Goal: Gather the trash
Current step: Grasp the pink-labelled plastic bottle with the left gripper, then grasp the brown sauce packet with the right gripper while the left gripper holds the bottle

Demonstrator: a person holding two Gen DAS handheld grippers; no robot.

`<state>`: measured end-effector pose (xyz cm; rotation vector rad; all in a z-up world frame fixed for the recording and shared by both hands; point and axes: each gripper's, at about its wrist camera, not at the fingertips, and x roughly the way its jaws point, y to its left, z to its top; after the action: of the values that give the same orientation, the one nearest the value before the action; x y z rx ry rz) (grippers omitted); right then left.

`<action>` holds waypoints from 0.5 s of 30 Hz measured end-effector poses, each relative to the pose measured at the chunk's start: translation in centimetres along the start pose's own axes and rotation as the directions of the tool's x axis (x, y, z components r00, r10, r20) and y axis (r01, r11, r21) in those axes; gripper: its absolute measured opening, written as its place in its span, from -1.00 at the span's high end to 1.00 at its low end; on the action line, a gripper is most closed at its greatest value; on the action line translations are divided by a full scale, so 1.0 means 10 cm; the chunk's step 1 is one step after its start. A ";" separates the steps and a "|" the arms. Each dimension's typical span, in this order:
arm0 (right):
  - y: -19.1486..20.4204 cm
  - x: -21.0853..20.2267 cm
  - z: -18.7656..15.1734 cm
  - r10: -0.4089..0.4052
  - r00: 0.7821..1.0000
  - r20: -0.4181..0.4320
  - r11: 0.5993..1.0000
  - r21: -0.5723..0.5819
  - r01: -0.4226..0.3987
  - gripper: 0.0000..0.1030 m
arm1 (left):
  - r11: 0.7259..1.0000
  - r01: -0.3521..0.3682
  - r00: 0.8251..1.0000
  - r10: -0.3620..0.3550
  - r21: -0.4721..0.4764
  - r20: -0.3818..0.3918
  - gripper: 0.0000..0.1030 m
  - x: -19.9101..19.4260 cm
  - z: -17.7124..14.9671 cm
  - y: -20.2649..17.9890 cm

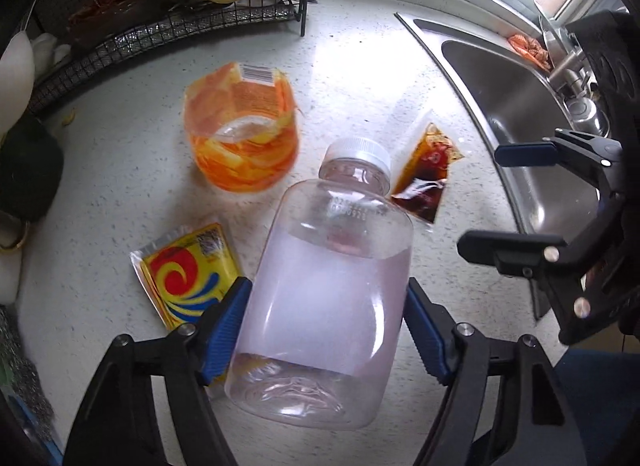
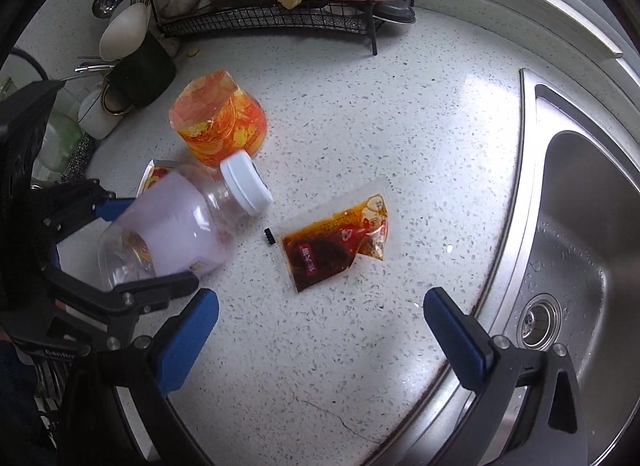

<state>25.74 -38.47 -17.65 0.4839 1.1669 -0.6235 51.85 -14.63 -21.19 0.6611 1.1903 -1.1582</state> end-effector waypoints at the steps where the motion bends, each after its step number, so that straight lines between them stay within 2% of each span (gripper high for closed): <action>1: -0.03 -0.05 -0.02 -0.002 1.000 0.003 1.000 0.000 0.002 -0.99 | 1.000 0.000 1.000 0.001 -0.012 0.005 -0.41 -0.02 -0.01 -0.01; 8: -0.23 -0.17 0.03 0.019 1.000 0.002 0.999 -0.030 -0.019 -0.99 | 0.985 0.003 0.995 0.014 -0.175 0.094 -0.33 -0.32 -0.05 -0.06; 15: -0.37 -0.21 0.09 0.074 0.997 -0.020 0.990 -0.121 -0.076 -0.99 | 0.943 -0.023 0.988 0.071 -0.331 0.136 -0.28 -0.38 -0.20 -0.14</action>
<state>23.30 -41.37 -15.47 0.4274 1.1885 -0.4818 50.03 -12.06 -17.99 0.3423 1.2002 -0.9220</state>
